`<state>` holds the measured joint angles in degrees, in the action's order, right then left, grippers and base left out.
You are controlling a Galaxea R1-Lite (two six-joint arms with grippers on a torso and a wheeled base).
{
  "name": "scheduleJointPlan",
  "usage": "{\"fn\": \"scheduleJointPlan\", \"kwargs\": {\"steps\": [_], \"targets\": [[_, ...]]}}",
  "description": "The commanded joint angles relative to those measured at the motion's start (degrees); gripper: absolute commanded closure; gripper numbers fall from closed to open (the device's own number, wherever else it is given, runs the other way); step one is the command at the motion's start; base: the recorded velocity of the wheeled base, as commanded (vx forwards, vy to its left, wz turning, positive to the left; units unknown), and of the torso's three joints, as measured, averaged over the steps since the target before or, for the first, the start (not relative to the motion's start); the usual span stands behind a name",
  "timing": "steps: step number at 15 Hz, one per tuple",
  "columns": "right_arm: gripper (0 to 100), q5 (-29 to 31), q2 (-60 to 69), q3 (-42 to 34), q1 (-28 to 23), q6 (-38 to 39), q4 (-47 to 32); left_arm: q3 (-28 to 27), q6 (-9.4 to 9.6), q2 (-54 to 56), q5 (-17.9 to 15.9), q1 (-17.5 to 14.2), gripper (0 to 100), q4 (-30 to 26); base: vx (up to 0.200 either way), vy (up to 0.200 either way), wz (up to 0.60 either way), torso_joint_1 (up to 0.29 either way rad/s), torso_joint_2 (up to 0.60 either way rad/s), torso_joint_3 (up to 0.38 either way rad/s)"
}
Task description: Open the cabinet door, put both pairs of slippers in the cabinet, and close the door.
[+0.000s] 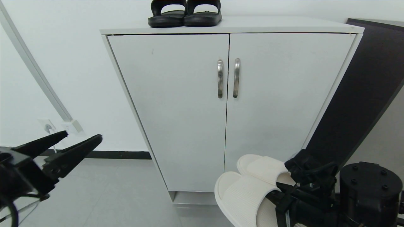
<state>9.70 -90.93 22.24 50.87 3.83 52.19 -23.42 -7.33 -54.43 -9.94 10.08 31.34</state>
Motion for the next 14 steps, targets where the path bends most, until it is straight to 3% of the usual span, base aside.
{"fn": "scheduleJointPlan", "kwargs": {"steps": [1, 4, 5, 7, 9, 10, 14], "targets": [[100, 0.0, -0.6, 0.0, 0.0, 0.0, 0.0, -4.4, 0.03, -7.0, 1.4, 5.9, 0, 0.1, 0.000, 0.000, 0.00, 0.000, 0.00, 0.000], [100, 0.0, -2.6, 0.0, -0.2, 0.4, 0.1, -11.2, 1.00, -14.7, 7.9, 16.8, 0, 1.1, 0.000, 0.000, 0.00, 0.000, 0.00, 0.000], [100, 0.0, -2.7, 0.0, -0.2, 0.5, 0.5, -12.8, 1.44, -16.4, 8.4, 18.3, 0, 1.9, 0.000, 0.000, 0.00, 0.000, 0.00, 0.000], [100, 0.0, -2.6, -0.1, -0.3, 0.5, 0.9, -19.6, 1.70, -21.1, 8.9, 25.4, 0, 2.8, 0.000, 0.000, 0.00, 0.000, 0.00, 0.000], [100, 0.0, -2.9, 0.4, -0.9, 0.5, 0.9, -25.4, 2.93, -25.7, 8.8, 27.1, 0, 2.8, 0.000, 0.000, 0.00, 0.000, 0.00, 0.000], [100, -0.1, -3.6, 0.4, -1.4, 0.6, 1.1, -30.9, 4.34, -31.2, 8.5, 27.6, 0, 2.8, 0.000, 0.000, 0.00, 0.000, 0.00, 0.000], [100, -0.4, -4.3, 1.0, -2.2, 0.7, 1.5, -41.1, 3.55, -42.3, 6.9, 33.4, 0, 2.8, 0.000, 0.000, 0.00, 0.000, 0.00, 0.000]]}}
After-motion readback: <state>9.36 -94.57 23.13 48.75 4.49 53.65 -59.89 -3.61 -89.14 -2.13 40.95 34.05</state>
